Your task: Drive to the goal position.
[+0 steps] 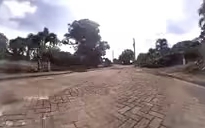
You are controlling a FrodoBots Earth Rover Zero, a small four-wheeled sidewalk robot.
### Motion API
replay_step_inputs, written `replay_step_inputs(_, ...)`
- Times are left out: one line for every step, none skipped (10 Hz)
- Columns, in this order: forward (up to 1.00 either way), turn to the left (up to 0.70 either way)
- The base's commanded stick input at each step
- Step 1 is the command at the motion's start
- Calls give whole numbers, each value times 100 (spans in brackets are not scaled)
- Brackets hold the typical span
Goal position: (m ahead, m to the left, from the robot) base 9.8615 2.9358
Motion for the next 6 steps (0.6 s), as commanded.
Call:
replay_step_inputs(70,0)
replay_step_inputs(70,-5)
replay_step_inputs(70,-26)
replay_step_inputs(70,-27)
replay_step_inputs(70,-18)
replay_step_inputs(70,-4)
